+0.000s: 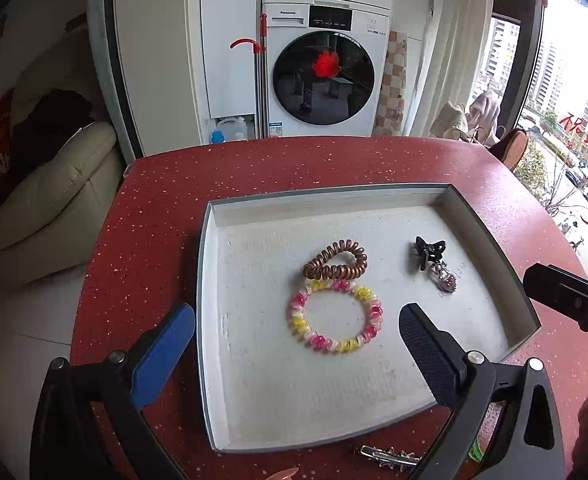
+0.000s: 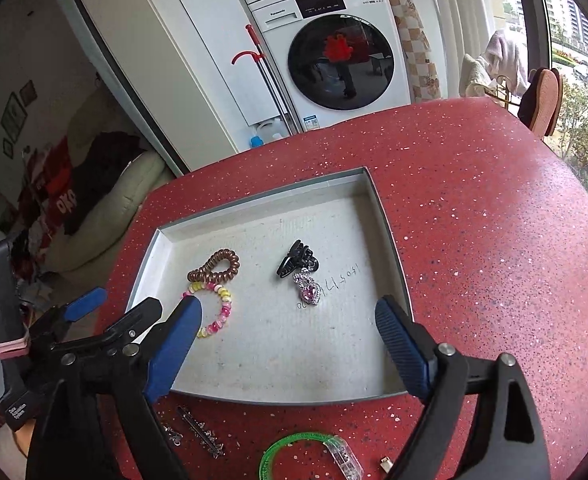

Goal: Organize jewelry
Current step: 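Withdraw both tools from the tray toward the remaining jewelry, then grasp the cream three-prong hair clip with the right tool while the left tool closes on the silver heart charm, then lift the cream hair clip with the right tool while the left tool opens beside the silver heart charm, then grasp the silver barrette with the left tool while the right tool holds the cream clip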

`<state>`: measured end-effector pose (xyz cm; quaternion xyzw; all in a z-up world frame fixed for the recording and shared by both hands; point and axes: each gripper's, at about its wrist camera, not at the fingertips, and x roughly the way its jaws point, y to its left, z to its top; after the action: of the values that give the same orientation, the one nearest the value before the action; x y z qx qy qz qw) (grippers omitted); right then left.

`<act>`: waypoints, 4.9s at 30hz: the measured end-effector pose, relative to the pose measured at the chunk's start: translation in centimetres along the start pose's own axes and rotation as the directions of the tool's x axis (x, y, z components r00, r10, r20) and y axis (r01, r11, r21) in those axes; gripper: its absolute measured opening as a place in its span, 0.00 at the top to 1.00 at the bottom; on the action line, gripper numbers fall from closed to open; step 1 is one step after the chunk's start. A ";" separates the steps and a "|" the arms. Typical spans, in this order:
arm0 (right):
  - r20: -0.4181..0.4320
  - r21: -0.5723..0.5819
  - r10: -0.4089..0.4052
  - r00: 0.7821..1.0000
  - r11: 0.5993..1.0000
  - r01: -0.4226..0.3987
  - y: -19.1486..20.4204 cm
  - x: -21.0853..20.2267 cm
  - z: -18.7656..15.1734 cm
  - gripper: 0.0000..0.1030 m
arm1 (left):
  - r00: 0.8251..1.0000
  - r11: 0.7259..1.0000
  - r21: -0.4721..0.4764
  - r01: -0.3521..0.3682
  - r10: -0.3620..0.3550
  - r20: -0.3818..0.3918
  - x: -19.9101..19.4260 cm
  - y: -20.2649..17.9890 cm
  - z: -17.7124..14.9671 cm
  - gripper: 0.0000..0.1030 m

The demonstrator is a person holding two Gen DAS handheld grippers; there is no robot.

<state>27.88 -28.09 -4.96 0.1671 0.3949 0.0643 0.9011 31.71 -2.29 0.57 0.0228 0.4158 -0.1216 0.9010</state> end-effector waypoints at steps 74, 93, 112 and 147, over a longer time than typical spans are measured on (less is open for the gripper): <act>-0.126 -0.214 -0.236 0.963 0.955 0.206 -3.4 -4.9 -10.7 0.79 | 0.991 0.999 -0.028 0.045 -0.048 -0.127 -3.5 -2.4 -12.1 0.82; -0.106 -0.155 -0.152 0.983 0.979 0.134 -2.9 -6.0 -10.6 0.79 | 0.986 0.992 -0.129 0.014 -0.036 -0.165 -2.5 0.1 -11.7 0.00; -0.052 -0.122 -0.090 0.995 0.989 0.083 -3.2 -8.4 -10.5 0.79 | 0.965 0.946 -0.283 -0.156 0.085 -0.249 -0.2 -5.1 -9.7 0.16; -0.027 -0.096 -0.042 0.999 0.995 0.039 -1.7 -8.8 -9.4 0.79 | 0.988 0.989 -0.067 0.131 -0.136 -0.072 -6.6 -3.3 -9.8 0.80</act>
<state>14.99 -29.53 -5.41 0.1147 0.4077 0.0672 0.9034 19.52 -2.73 -0.60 -0.0284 0.4542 -0.1677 0.8745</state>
